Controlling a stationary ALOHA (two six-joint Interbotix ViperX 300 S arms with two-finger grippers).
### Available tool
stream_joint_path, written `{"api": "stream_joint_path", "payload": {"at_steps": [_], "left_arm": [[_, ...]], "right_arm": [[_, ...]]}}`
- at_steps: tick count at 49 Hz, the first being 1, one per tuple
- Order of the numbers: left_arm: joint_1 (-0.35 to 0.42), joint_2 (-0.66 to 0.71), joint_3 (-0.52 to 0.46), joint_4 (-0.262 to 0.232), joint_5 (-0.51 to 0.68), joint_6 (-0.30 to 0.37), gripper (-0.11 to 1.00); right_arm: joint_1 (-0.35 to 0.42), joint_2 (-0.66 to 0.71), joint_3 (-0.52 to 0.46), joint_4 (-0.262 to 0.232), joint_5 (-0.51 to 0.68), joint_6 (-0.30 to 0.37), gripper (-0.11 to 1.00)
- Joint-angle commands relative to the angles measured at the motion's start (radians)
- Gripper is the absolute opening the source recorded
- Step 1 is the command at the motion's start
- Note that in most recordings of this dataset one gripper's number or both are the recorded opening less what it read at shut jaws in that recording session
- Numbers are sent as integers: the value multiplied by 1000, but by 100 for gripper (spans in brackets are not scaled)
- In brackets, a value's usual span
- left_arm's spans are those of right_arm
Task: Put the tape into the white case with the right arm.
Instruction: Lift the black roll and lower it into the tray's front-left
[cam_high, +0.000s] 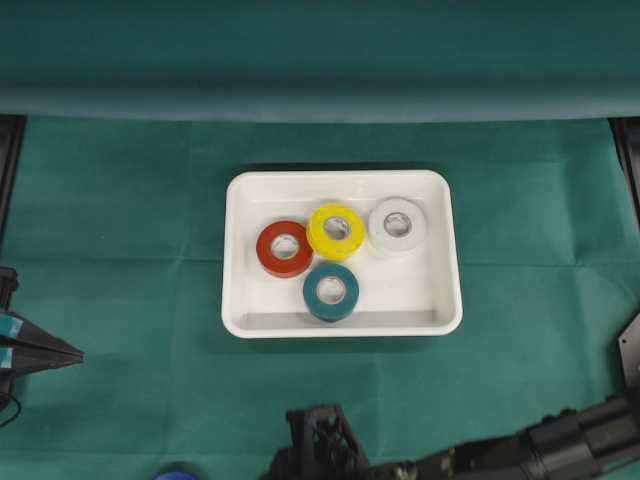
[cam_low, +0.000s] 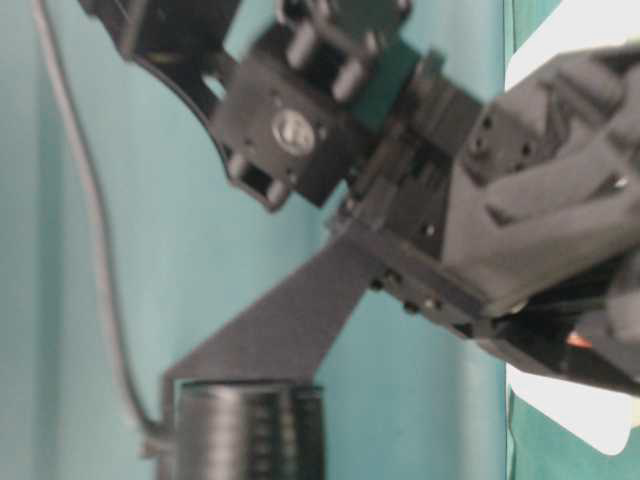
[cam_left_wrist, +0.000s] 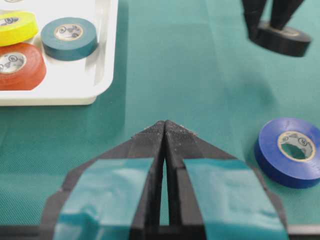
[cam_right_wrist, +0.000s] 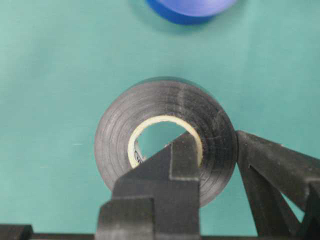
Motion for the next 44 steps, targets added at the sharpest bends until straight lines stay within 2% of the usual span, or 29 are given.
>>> {"api": "stream_joint_path", "payload": {"at_steps": [1,5,19,33,44], "left_arm": [[2,8,-11,-2,-9,0,0],[2,8,-11,-2,-9,0,0],[2,8,-11,-2,-9,0,0],[2,9,-11,-2,-9,0,0],[2,8,-11,-2,-9,0,0]], "right_arm": [[-35,-63,-3,-29,0,0,0],[-75,-81,11,-55,0,0,0],[-215,-118,40,-86,-5,-8,0],[-336,-118,41,-87,-55,-77,0],[-407,-107,44,-86,-101,-86,0]]}}
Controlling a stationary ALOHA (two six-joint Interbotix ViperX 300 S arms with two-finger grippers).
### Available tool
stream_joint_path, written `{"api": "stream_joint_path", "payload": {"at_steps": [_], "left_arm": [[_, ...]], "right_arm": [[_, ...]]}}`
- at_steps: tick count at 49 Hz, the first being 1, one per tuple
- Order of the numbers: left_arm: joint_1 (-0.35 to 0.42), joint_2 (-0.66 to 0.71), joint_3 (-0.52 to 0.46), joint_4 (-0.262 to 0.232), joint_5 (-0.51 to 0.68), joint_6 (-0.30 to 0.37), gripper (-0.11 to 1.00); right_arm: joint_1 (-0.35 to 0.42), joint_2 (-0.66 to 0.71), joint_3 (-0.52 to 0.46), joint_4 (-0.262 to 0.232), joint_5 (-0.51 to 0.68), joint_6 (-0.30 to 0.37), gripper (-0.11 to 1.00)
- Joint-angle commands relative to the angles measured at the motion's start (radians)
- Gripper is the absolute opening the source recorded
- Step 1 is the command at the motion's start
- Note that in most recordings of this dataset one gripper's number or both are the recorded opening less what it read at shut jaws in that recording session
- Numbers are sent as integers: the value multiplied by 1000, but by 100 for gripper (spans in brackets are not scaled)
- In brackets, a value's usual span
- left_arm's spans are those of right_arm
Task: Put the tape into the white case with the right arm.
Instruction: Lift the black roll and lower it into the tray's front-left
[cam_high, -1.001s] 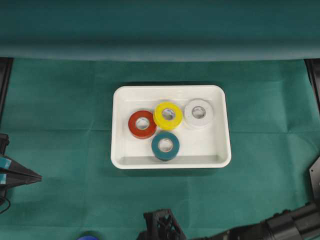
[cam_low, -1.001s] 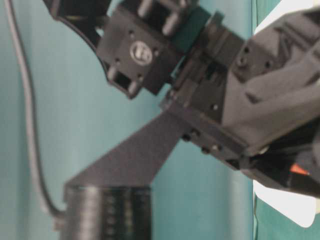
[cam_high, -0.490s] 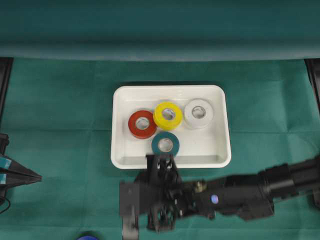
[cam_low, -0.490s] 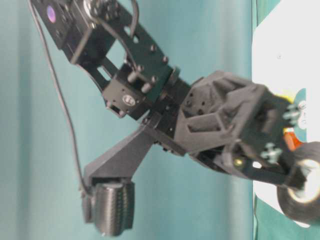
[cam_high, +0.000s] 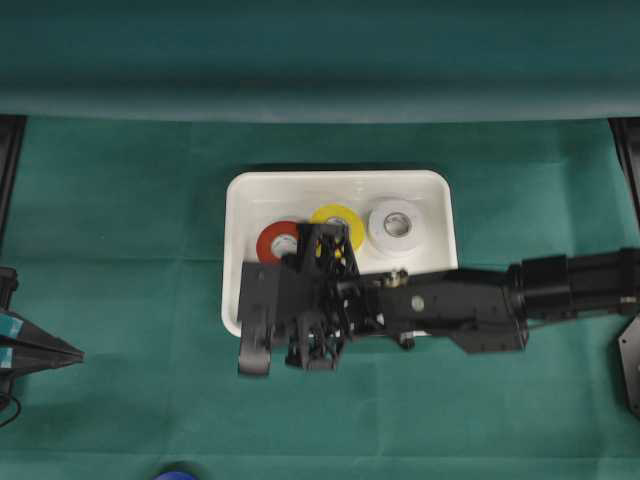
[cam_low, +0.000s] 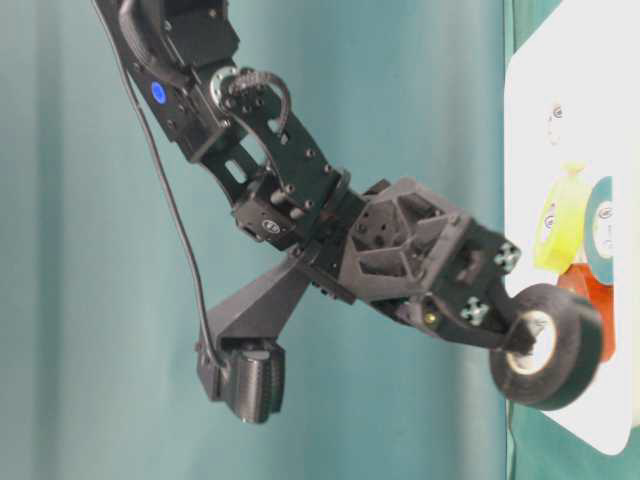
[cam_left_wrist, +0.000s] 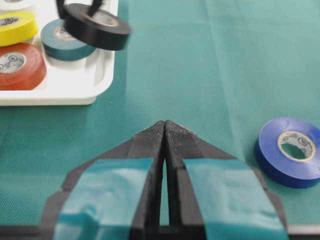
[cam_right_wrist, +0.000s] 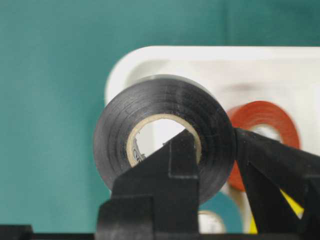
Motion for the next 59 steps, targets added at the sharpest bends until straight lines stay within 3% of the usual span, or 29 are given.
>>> {"api": "stream_joint_path", "payload": {"at_steps": [1,12,28,33,42,59], "left_arm": [[2,8,-11,-2,-9,0,0],[2,8,-12,-2,-9,0,0],[2,8,-11,-2,-9,0,0],[2,8,-11,-2,-9,0,0],[2,8,-12,-2,-9,0,0],[2,8,-12,-2,-9,0,0]], "right_arm": [[-23,-34,-11,-5,-17,-2,0],[-38,-2,-11,-5,-20,-3,0],[-52,5,-8,-8,-129,-11,1],[-61,5,5,-8,-117,-9,17],[-63,5,18,-8,-106,-8,69],[-61,-2,23,-8,-101,-8,68]]}}
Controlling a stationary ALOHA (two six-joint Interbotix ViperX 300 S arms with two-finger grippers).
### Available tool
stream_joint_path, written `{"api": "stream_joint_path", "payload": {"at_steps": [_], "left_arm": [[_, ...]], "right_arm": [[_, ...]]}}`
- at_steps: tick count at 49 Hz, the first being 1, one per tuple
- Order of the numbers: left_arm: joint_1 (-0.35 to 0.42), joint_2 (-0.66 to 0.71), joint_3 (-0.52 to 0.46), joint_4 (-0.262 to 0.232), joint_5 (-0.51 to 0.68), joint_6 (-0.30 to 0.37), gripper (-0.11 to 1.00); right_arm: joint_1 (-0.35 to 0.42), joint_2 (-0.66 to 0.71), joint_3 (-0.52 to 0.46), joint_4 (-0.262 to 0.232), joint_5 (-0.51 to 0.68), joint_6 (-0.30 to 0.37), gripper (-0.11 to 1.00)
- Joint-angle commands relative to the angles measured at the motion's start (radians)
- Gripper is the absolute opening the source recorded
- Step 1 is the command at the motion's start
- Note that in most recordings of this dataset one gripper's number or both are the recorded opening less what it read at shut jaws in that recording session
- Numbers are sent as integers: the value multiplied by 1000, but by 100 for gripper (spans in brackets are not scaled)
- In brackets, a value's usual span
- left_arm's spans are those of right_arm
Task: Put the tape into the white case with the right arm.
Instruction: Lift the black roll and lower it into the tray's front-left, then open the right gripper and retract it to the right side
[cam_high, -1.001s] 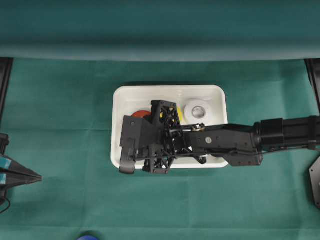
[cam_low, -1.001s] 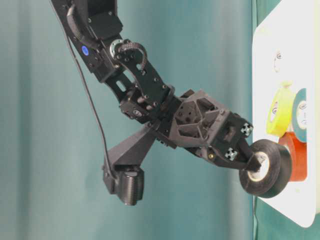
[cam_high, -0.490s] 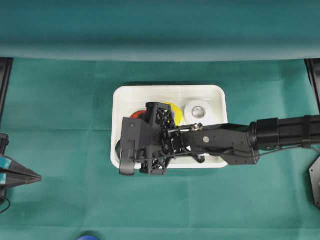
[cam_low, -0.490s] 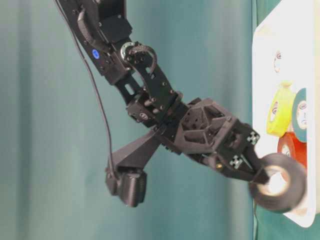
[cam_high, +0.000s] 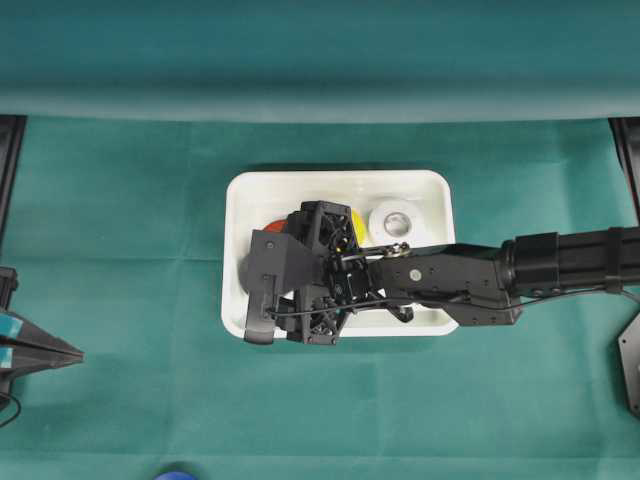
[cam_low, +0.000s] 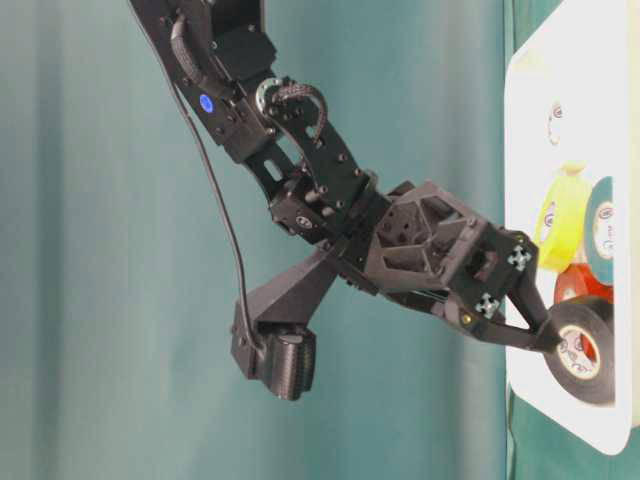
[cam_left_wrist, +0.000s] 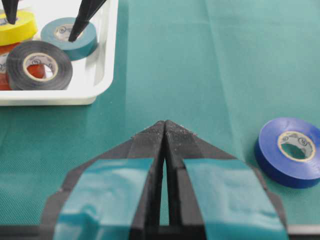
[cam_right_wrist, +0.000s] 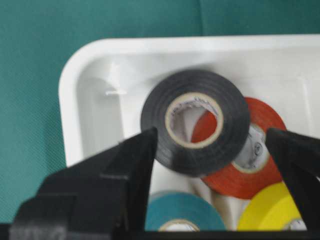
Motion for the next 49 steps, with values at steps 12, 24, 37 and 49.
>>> {"api": "stream_joint_path", "payload": {"at_steps": [12,24,37,49], "left_arm": [[3,8,-11,-2,-9,0,0],[3,8,-11,-2,-9,0,0],[3,8,-9,-2,-9,0,0],[3,8,-9,-2,-11,0,0]], "right_arm": [[6,-106,58,-2,21,2,68],[26,-235,216,0,14,11,68],[26,-402,425,2,-18,14,67],[26,-563,621,3,-158,26,66]]}}
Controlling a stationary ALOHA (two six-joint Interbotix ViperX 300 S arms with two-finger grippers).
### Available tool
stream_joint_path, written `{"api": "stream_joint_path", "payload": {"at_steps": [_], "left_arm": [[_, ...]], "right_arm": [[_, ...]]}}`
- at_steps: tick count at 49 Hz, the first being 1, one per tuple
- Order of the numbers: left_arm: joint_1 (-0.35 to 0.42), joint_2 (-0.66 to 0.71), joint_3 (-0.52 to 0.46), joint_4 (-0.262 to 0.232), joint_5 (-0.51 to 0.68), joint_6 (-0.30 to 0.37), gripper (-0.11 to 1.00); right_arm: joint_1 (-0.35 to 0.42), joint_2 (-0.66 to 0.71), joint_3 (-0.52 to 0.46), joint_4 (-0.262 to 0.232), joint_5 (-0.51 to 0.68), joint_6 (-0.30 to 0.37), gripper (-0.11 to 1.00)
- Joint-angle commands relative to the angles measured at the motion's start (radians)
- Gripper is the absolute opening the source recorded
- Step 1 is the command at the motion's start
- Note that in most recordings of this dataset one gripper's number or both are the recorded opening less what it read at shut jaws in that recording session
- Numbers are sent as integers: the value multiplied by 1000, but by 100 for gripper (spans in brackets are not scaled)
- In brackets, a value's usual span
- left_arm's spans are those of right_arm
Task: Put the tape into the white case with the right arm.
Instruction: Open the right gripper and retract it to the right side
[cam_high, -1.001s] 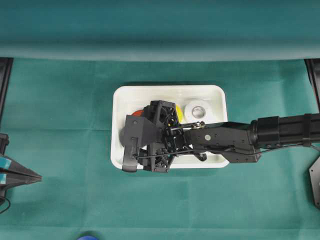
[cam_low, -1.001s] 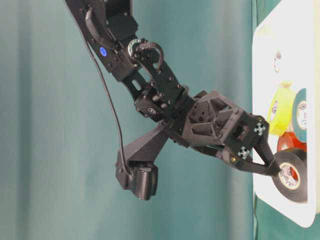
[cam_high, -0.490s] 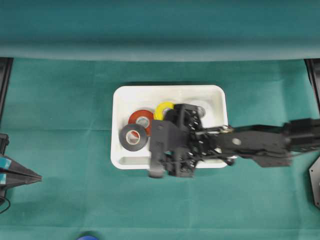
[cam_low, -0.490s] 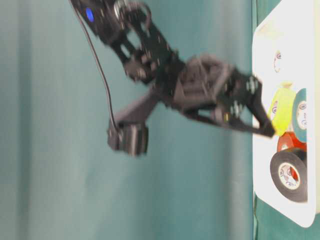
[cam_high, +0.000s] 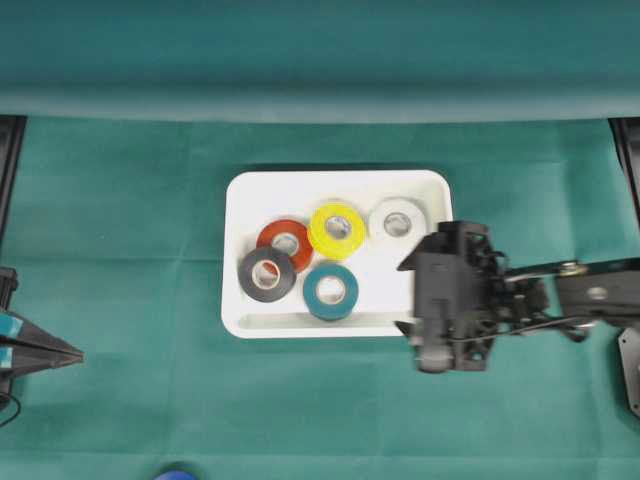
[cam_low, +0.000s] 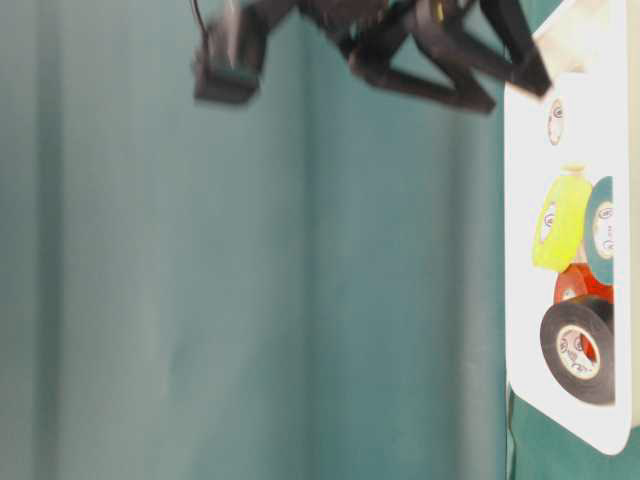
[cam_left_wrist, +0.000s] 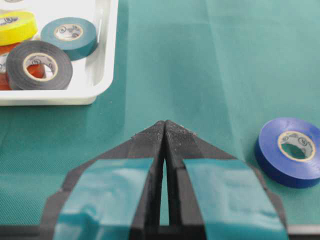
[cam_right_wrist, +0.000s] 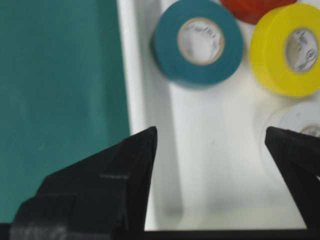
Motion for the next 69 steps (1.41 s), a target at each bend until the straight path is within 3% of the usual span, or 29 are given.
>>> {"api": "stream_joint_path", "payload": {"at_steps": [1,34,46,58,69], "left_arm": [[2,8,-11,-2,-9,0,0],[2,8,-11,-2,-9,0,0],[2,8,-11,-2,-9,0,0],[2,8,-11,-2,-9,0,0],[2,8,-11,-2,-9,0,0]], "right_arm": [[3,-74,46,2,-44,5,66],[3,-489,388,3,-94,18,65],[8,-571,436,6,-117,37,64],[147,-558,469,3,-219,41,64],[255,-563,482,3,-216,44,64]]}}
